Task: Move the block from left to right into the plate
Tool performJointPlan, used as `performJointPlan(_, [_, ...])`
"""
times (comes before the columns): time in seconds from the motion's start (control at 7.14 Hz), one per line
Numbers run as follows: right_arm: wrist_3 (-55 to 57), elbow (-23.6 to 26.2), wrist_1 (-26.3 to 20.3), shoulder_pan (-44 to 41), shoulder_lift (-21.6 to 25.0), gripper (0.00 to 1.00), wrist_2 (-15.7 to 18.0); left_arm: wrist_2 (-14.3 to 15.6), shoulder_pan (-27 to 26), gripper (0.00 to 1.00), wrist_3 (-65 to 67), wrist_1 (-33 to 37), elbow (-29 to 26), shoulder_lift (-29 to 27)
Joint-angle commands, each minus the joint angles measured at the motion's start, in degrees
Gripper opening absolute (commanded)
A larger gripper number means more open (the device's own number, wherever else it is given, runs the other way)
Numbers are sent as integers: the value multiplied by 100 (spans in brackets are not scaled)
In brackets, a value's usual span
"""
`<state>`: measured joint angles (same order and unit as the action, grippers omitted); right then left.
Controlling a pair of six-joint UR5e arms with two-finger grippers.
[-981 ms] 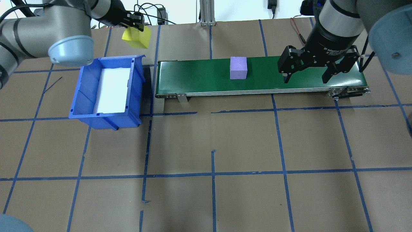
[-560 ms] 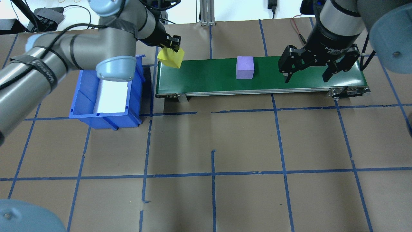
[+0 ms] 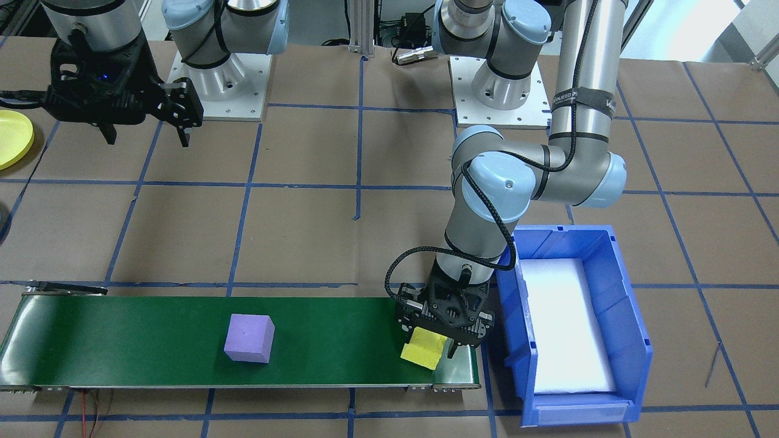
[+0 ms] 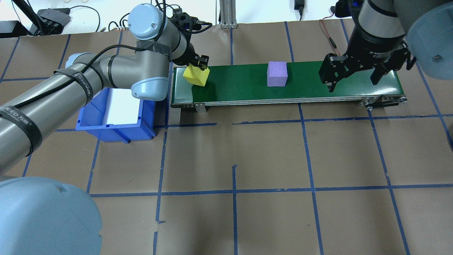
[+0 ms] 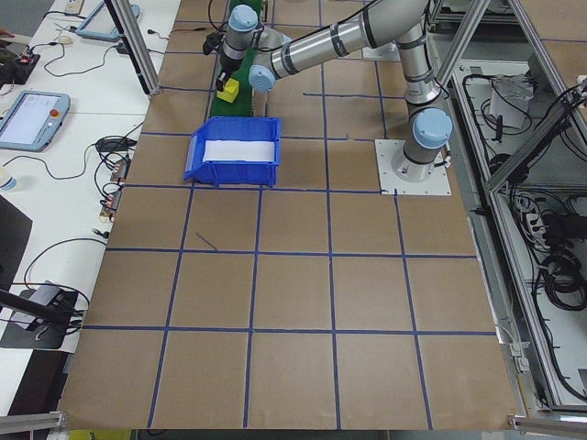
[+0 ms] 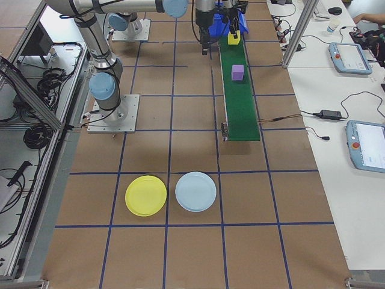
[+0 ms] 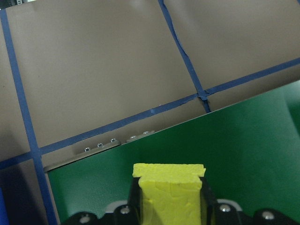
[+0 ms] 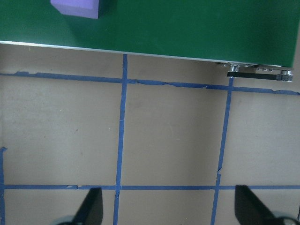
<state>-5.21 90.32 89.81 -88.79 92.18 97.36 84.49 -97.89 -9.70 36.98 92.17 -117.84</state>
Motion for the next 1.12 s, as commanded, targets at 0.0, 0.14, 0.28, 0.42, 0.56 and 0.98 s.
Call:
performJointPlan(0.0, [-15, -295, 142, 684, -652, 100, -24, 268, 6, 100, -49, 80, -85, 225])
performJointPlan(0.14, [-206, -226, 891, 1210, -927, 100, -59, 661, 24, 100, -32, 699, -102, 540])
performJointPlan(0.28, [-600, -182, 1629, 1476, -1130, 100, -286, 804, 120, 100, 3, 1532, -137, 874])
performJointPlan(0.42, [-691, -182, 1758, 1688, -1454, 100, -514, 797, 321, 100, 29, 2288, -199, 1199])
performJointPlan(0.56, [-1196, -173, 1951, 2038, -1805, 100, -917, 780, 497, 100, 30, 3018, -269, 1611])
performJointPlan(0.98, [-1964, -190, 1927, 2885, -2607, 100, -2395, 832, 954, 100, 47, 5189, -270, 2895])
